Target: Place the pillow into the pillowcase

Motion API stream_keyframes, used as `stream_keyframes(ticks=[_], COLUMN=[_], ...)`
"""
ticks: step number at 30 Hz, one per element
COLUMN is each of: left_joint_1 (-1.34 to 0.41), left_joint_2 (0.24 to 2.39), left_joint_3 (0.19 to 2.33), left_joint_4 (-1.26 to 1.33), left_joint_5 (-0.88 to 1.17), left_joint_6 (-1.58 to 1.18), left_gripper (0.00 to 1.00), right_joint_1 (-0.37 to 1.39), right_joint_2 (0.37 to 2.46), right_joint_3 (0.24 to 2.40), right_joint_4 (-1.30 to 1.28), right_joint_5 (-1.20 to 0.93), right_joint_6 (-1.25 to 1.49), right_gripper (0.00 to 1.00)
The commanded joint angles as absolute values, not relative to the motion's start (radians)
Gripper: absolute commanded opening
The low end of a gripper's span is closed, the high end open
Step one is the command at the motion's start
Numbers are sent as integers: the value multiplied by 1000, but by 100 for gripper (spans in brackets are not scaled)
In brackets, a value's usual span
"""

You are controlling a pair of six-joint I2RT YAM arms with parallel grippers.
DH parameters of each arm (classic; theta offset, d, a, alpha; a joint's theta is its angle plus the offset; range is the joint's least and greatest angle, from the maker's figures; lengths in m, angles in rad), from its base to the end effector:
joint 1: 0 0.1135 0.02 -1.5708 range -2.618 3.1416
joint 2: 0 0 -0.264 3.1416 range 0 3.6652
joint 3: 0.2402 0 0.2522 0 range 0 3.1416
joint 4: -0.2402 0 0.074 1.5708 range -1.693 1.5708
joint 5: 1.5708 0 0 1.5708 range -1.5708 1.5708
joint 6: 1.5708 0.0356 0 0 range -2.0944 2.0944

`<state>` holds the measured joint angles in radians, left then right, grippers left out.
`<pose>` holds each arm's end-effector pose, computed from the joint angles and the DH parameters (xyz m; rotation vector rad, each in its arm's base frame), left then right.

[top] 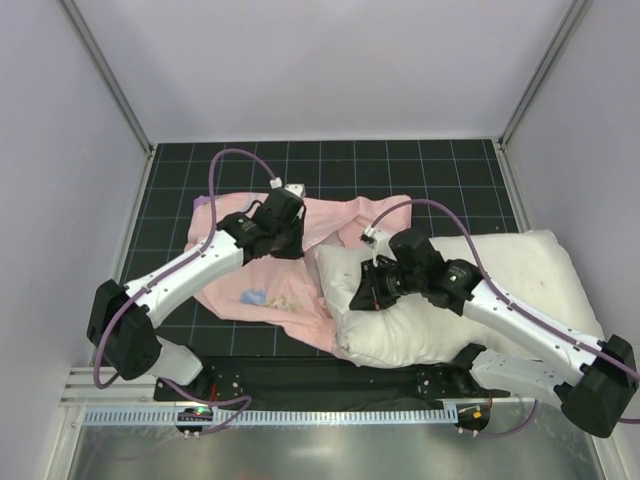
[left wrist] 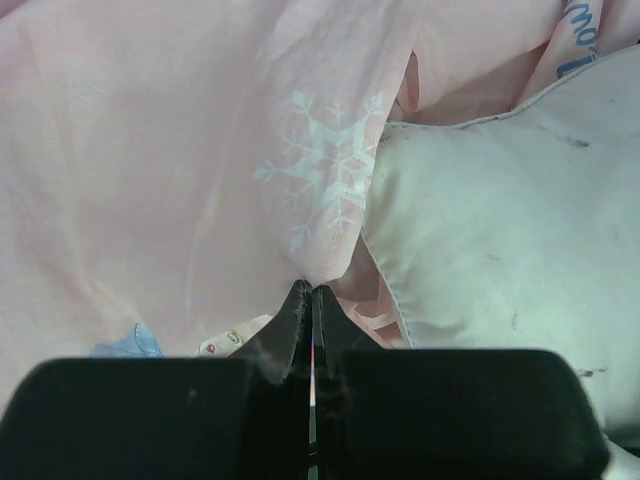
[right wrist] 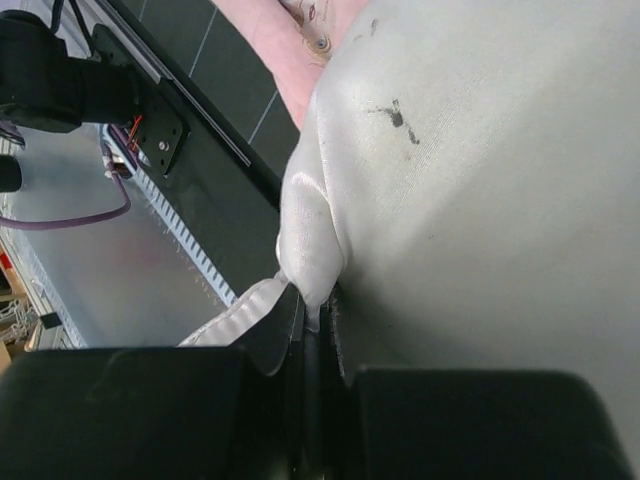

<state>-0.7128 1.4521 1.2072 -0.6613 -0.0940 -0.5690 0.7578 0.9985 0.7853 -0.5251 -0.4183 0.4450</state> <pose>0.2355 -0.1992 0.2883 0.1404 2.5183 -0.4253 0.1411 0.1534 0.2705 -0.6152 2.4098 1.0527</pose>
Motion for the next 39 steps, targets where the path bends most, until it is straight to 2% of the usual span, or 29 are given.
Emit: stream_keyframes(ticks=[1,4,8,9,15,17,22,25,29,32,33,35,36,39], left_joint_1=[-709,-709,-709,-709,-707,-709,-709,-709,-707,-709,-709,-707,-706,-703], left_joint_2=[1405,1384,1361,1352,1348,1350,1353,1335,1299,1292,1299,1313,1327,1336], left_joint_3=[1189,1172,1161,1155,1149,1146,1140,1150,1164,1160,1161,1164,1164,1161], left_joint_4=[-652,-646,-655,-653,-655,-655,-661,-676,-681,-672,-673,-683,-681,-663], left_joint_5=[-101,-101,-63,-55,-28,-28,-43,-46,35,78,71,63,64,74], left_joint_6=[-581,-589,-583,-581,-574,-572,-565,-561,-563,-561,-560,-557,-555,-560], left_gripper=[0,0,0,0,0,0,0,0,0,0,0,0,0,0], right_joint_1=[767,767,744,733,707,707,703,680,640,643,650,661,667,686], right_joint_2=[1090,1214,1319,1344,1540,1592,1657,1660,1672,1646,1622,1502,1452,1281], right_joint_3=[845,948,1092,1185,1546,1598,1534,1390,1304,1290,1267,1175,1142,1034], right_joint_4=[-460,-492,-537,-557,-693,-699,-643,-556,-468,-489,-456,-404,-349,-278], right_joint_5=[-443,-440,-273,-259,-255,-247,-177,-43,72,46,13,-46,-67,-158], right_joint_6=[431,396,368,356,295,284,267,297,350,357,356,348,344,310], right_gripper=[4,4,4,4,4,4,4,4,4,13,26,46,62,80])
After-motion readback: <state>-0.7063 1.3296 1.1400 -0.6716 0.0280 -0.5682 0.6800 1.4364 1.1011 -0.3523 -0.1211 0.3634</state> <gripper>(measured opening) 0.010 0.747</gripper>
